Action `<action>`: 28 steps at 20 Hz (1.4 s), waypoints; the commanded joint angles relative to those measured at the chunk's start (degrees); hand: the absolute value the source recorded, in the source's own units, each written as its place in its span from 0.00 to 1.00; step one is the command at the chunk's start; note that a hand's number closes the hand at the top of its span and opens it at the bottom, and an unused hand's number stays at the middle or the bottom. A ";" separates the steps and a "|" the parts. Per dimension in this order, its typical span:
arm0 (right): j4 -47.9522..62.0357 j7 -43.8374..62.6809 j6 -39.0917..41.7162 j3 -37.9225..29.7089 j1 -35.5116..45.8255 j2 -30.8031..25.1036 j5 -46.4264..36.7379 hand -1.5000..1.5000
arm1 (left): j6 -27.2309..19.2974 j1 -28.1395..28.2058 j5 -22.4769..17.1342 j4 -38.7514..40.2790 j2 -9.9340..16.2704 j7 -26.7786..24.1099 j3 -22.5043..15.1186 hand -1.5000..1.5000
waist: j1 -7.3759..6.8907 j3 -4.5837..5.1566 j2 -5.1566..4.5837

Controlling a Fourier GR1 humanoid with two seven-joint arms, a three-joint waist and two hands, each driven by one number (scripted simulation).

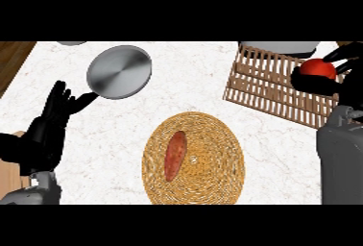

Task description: Pick the tomato from the placemat and place it in the tiered shelf

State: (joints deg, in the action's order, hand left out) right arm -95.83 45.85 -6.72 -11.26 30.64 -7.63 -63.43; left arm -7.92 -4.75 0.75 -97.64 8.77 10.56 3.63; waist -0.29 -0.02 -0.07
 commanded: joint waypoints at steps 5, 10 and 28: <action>14.12 -5.85 -12.72 -5.72 4.63 -1.90 3.73 1.00 | 1.80 -0.08 -1.43 1.28 0.28 -1.71 1.55 0.50 | -0.40 -0.01 -0.13; 20.97 -9.47 -11.85 -7.37 5.35 -3.02 11.52 0.00 | 0.31 -2.88 0.11 2.97 -0.98 0.07 0.72 0.50 | -0.01 0.00 -0.03; 11.21 -11.60 -15.10 -12.85 6.91 -9.42 24.16 0.00 | 0.81 3.72 1.31 -2.40 -2.22 -1.78 0.21 0.50 | 0.13 0.02 0.19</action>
State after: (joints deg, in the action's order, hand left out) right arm -82.49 31.80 -20.90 -21.58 36.50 -14.75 -40.52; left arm -6.80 -3.48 1.44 -97.89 7.55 9.49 4.82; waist -0.01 0.00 0.09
